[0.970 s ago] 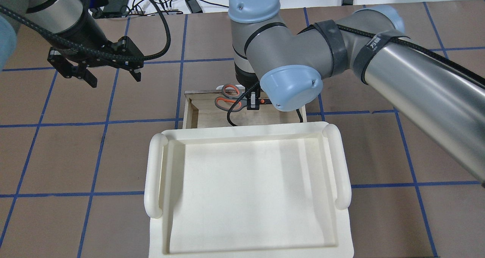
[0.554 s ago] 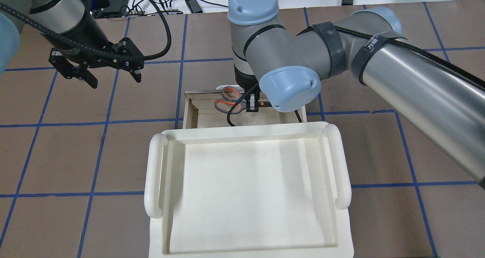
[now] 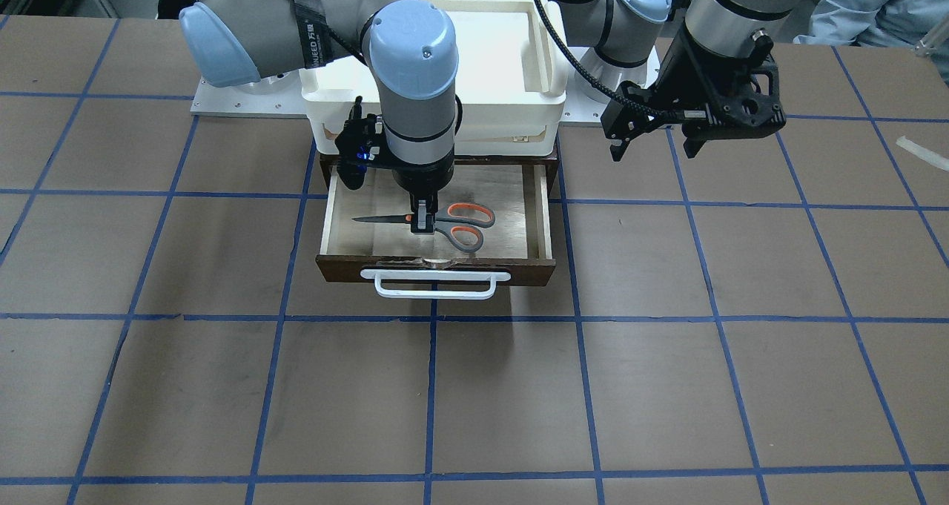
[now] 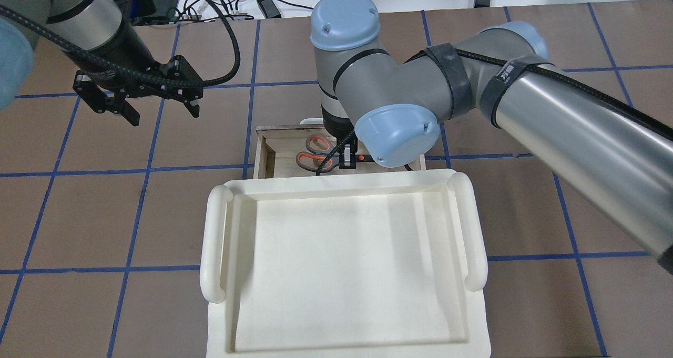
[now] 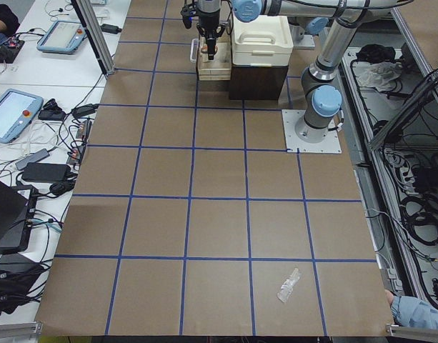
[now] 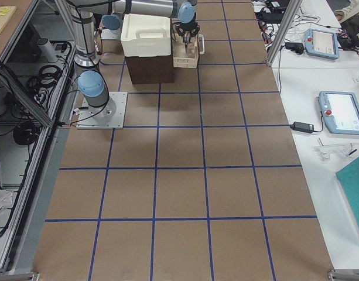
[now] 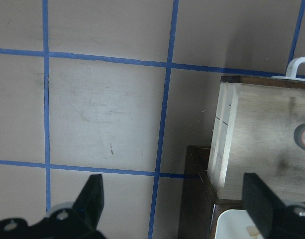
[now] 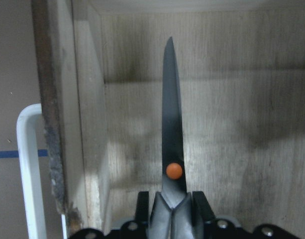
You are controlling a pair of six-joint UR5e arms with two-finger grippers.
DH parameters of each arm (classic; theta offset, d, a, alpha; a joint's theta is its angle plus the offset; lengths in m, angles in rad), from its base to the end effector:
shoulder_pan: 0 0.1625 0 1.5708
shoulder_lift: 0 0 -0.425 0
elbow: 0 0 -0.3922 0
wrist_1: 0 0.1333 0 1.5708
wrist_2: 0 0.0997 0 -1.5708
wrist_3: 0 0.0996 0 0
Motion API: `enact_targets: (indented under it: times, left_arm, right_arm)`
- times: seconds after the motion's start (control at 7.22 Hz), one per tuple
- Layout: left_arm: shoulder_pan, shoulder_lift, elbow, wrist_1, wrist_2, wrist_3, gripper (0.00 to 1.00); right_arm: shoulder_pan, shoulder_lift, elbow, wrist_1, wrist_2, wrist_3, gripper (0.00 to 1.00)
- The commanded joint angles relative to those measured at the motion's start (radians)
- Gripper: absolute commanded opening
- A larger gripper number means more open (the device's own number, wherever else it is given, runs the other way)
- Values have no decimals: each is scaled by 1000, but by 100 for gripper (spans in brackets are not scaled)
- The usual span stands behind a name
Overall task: Put scissors in drawer and close it
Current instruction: 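Lower the scissors into the drawer and open the right gripper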
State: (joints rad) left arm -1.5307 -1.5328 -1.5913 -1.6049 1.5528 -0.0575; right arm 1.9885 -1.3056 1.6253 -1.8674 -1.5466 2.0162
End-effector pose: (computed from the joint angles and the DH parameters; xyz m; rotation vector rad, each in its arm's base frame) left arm -0.1160 -0.4791 0.4928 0.1526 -3.1199 -0.0262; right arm 0.3598 -0.4761 0.3475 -2.2425 -2.1806 -0.0480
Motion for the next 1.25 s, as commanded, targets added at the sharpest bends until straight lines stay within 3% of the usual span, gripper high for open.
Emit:
enact_targets:
  times: [0.0,0.55,0.97,1.11]
  left_arm:
    - [0,-4,-9,10,-2,-2,100]
    - [0,-6,-9,7,-2,-4,100]
    - [1,-7,4,13,18,8,100]
    - [1,-13,10,19,16,2,100]
  right_arm:
    - [15,5,7,1,-1,3,11]
    - [15,11,44,-12,-3,3,13]
    - [15,20,45,-13,0,1,25]
    - [15,22,45,-13,3,1,43]
